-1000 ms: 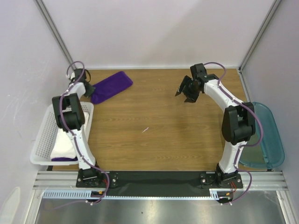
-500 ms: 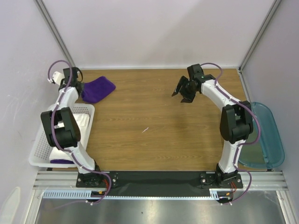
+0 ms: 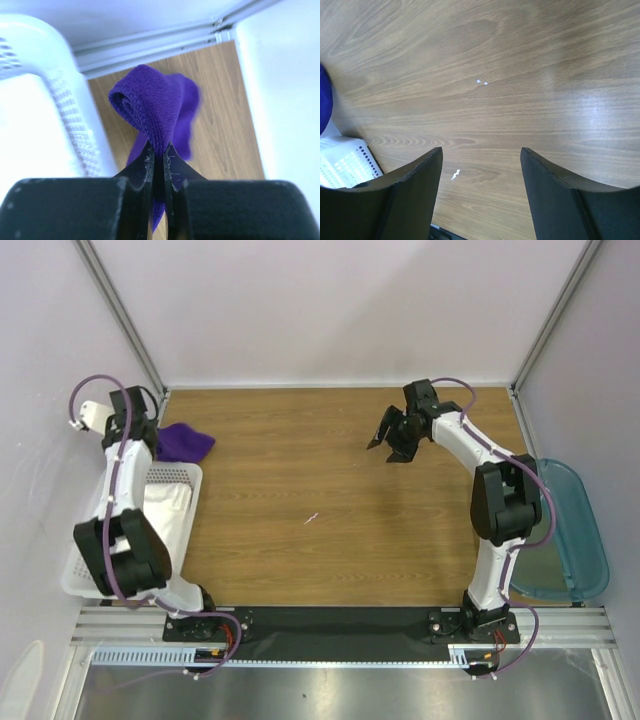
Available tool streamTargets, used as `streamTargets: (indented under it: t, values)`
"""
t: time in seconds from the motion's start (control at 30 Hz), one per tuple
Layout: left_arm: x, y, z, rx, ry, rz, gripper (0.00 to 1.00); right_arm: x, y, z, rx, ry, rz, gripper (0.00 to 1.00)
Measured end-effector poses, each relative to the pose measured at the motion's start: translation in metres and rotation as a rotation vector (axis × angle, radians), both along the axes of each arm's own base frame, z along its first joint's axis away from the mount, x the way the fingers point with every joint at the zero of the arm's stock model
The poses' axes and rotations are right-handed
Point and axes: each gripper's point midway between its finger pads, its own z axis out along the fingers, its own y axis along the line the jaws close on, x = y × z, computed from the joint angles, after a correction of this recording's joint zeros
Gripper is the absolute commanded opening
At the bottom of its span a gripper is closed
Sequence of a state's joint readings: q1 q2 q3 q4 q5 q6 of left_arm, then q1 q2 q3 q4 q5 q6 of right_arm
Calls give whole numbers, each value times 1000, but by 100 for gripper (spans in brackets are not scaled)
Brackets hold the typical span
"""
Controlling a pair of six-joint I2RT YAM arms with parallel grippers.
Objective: Fold and stack the towels
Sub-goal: Neatly place the folded towel into the bin
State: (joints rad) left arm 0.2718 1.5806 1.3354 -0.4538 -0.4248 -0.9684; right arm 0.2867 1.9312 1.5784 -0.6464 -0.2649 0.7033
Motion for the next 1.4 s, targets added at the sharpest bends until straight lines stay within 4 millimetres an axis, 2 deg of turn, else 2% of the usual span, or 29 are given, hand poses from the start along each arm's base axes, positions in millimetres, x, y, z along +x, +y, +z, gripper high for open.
streamTargets:
  t: [0.1,0.27,0.37,0.53,0.7,0.83,1.1,1.4]
  values:
    - [-22,5,15,9,-17,19,0,0,-6,-8,-11,16,9,70]
    - [-57,0,21,22,11,6,1,1,-22,-19,-41,35,20,71]
    - [-83,-7,18,24,37,3,0,6,-32,-18,-57,27,28,71]
    - [-127,-15,11,21,73,17,0,27,-51,-3,-116,-47,42,72]
    - [-166,-16,-3,18,121,44,0,38,-67,2,-193,-104,62,73]
    - [-187,-10,-13,24,171,63,0,41,-75,3,-201,-123,72,73]
    - [-234,17,-13,54,224,171,0,43,-91,8,-215,-147,62,74]
    - [-264,9,-17,56,285,197,0,45,-93,10,-208,-156,58,74]
